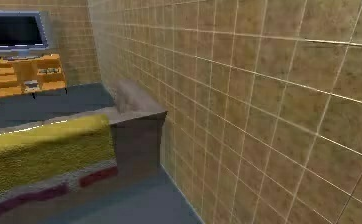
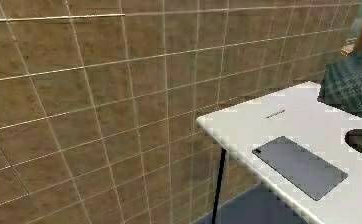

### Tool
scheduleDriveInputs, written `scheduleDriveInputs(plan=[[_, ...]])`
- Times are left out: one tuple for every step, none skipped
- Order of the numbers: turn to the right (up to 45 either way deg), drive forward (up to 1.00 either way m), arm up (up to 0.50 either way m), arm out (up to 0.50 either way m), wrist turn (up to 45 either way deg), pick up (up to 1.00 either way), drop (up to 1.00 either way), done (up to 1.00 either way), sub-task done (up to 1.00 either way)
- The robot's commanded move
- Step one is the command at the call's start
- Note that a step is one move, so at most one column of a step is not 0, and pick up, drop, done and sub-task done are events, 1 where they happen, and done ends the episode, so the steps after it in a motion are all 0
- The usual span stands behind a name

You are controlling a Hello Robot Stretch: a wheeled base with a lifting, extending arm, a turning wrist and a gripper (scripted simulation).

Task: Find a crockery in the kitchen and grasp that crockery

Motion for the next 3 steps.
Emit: scheduleDriveInputs(plan=[[-45.0,0.0,0.0,0.0,0.0,0.0,0.0,0.0,0.0],[-45.0,0.0,0.0,0.0,0.0,0.0,0.0,0.0,0.0],[-45.0,0.0,0.0,0.0,0.0,0.0,0.0,0.0,0.0]])
